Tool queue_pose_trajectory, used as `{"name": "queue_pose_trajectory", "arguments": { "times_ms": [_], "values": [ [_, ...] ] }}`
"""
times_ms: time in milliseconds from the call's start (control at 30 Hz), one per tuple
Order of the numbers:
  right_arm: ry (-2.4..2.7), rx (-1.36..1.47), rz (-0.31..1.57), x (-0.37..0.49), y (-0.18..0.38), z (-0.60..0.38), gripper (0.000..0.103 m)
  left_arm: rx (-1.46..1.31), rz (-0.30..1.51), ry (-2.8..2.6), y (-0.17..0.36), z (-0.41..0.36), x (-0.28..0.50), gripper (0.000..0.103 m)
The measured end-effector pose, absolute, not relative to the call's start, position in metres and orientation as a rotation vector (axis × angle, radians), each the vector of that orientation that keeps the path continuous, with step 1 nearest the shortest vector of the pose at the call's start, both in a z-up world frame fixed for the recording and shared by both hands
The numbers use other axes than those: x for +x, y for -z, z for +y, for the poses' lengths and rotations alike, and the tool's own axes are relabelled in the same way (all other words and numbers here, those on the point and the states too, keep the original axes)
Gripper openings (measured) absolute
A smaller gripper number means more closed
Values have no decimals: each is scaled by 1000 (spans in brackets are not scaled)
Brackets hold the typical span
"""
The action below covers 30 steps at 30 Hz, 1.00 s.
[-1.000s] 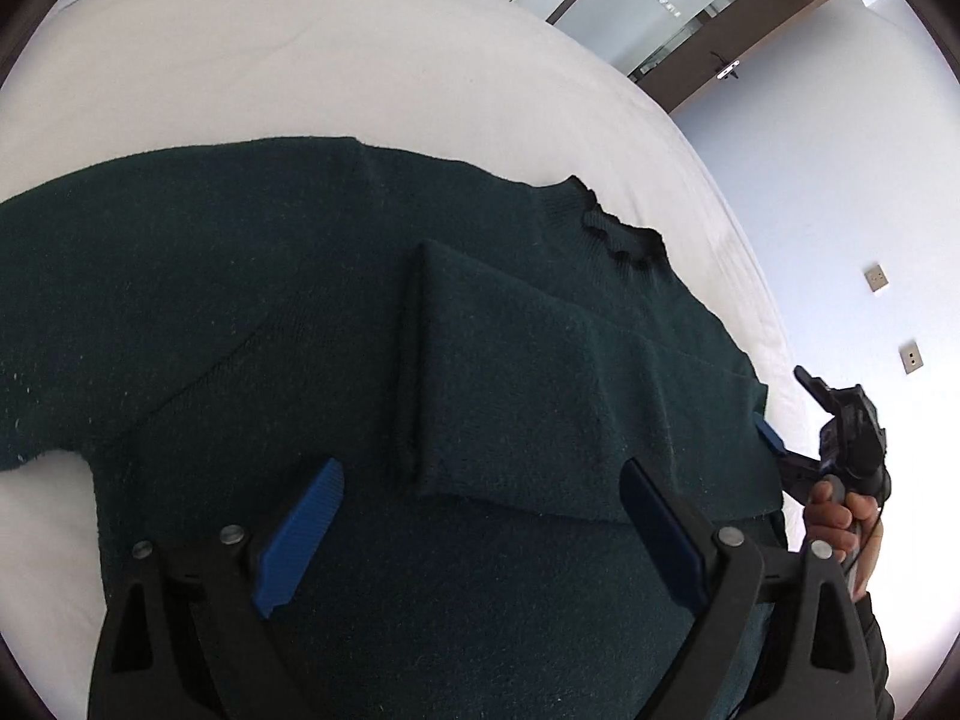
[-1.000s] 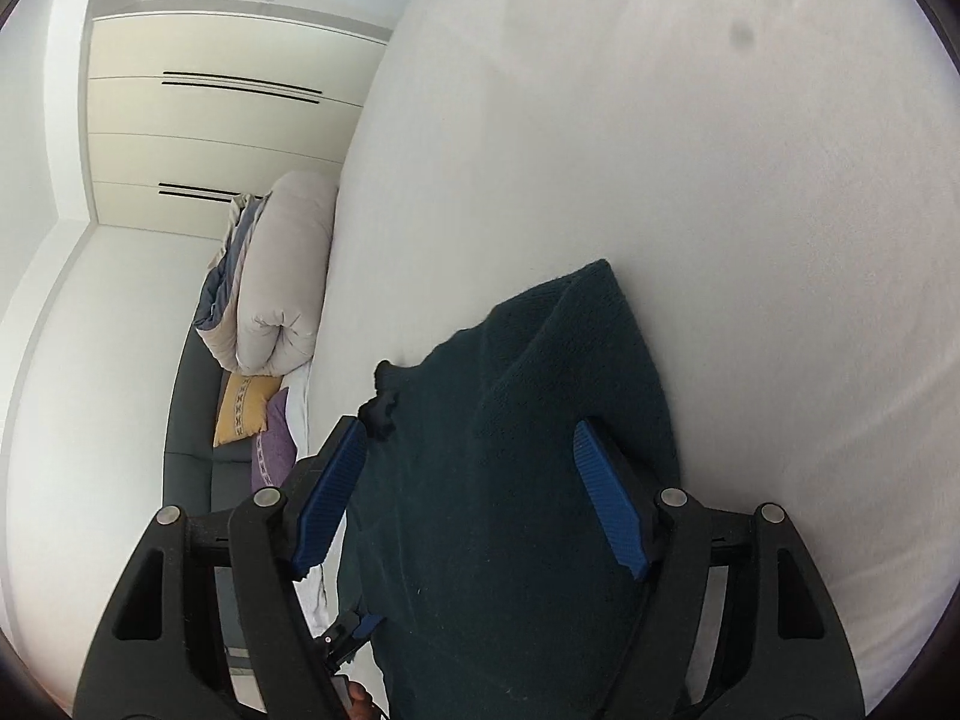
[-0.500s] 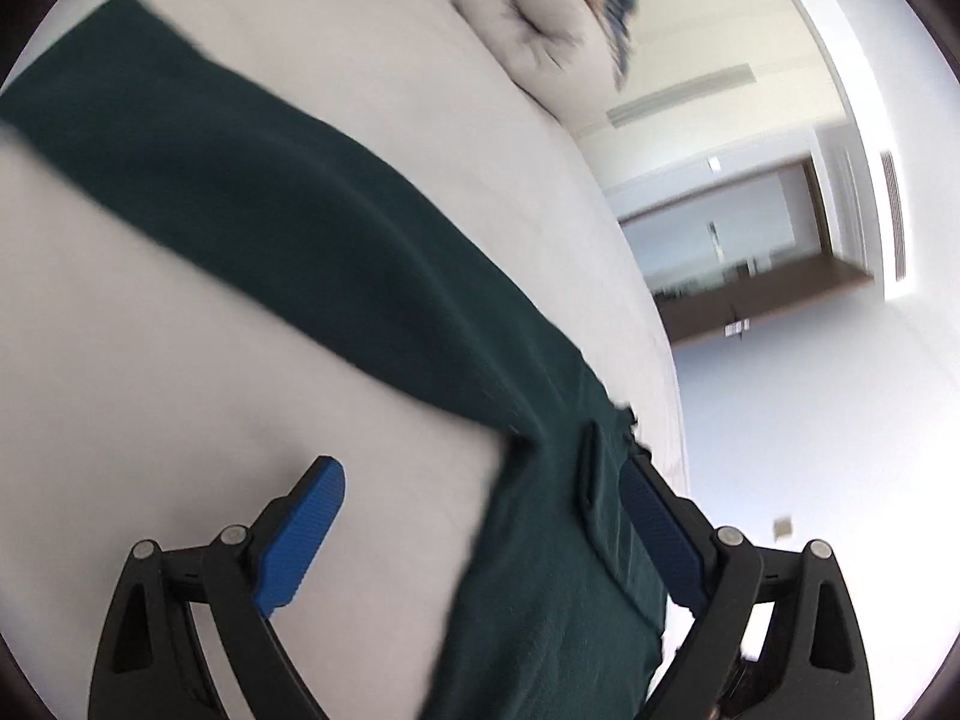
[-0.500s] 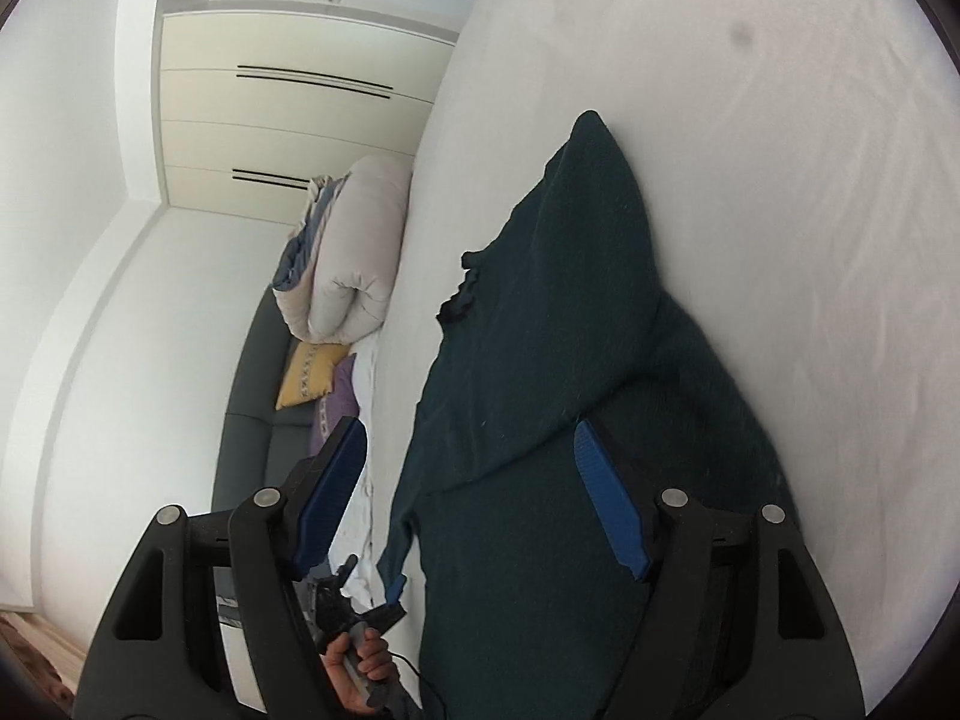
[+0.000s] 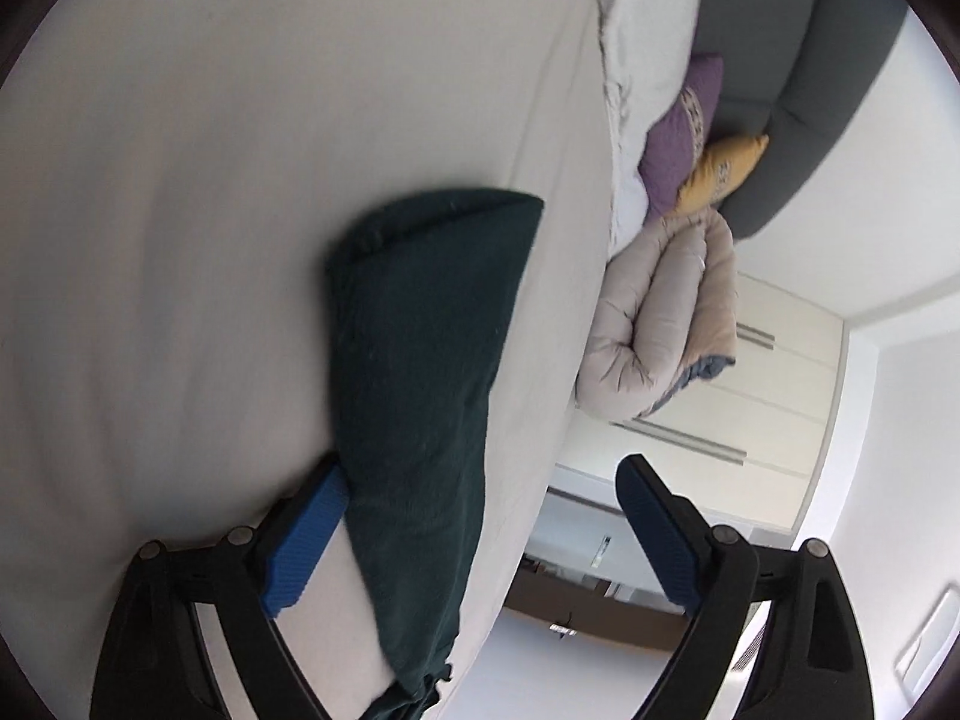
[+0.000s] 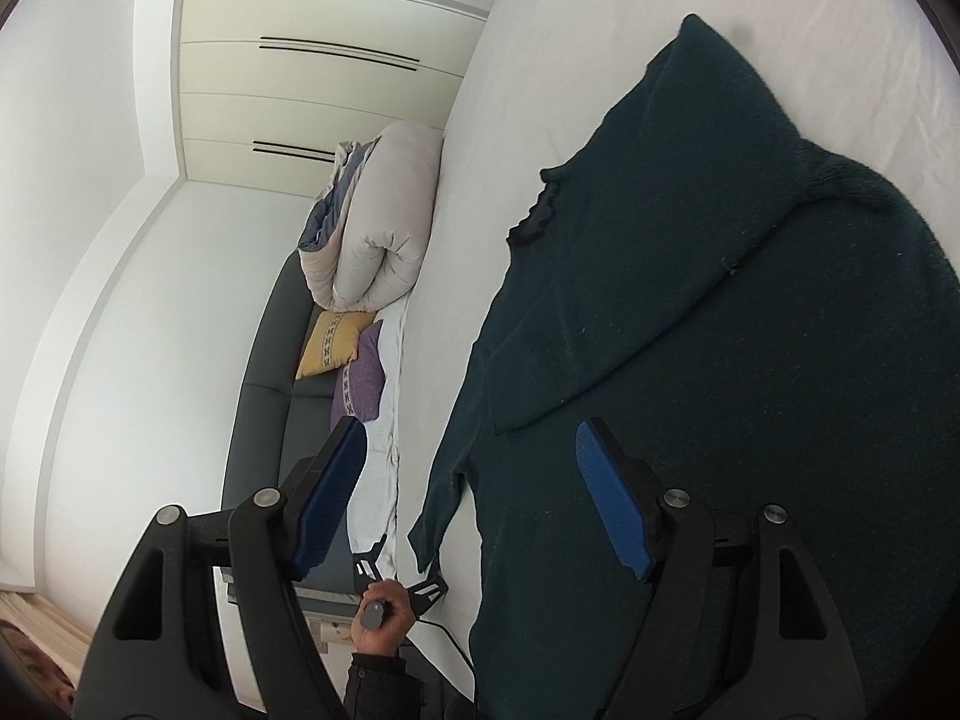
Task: Fold small clothes
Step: 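Grasp the cuff of the other sleeve with the left tool, then fold the held sleeve across the sweater body with the left tool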
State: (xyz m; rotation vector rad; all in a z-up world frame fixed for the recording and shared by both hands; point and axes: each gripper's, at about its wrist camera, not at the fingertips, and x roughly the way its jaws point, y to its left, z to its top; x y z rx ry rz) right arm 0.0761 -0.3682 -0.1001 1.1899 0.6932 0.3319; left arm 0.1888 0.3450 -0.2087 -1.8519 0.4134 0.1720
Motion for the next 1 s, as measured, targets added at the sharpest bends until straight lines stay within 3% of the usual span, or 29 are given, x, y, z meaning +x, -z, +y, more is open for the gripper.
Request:
{"name": "queue_pose_trajectory", "arguments": {
  "times_ms": [100,133,233,333,367,567,733,867,1000],
  "values": [
    [-343,1166,695,73,90,-355,73,-1839,403,-190,204,353,203,93],
    [-348,1160,697,73,87,-351,73,-1813,408,-178,200,354,208,85],
    [-350,1137,707,69,82,-343,73,-1770,442,-124,196,362,213,40],
    [-352,1119,703,65,77,-340,73,-1675,474,-139,187,360,211,15],
    [-351,1117,705,64,77,-341,73,-1607,495,-141,178,356,212,11],
    [-328,1116,719,67,87,-347,73,-1163,625,49,96,272,263,11],
    [-308,1120,722,80,95,-358,73,-429,782,297,36,78,290,12],
    [-315,1123,778,106,106,-359,73,121,805,359,74,-67,257,12],
    [-309,1104,866,139,121,-350,73,415,783,332,120,-117,226,12]
  ]
}}
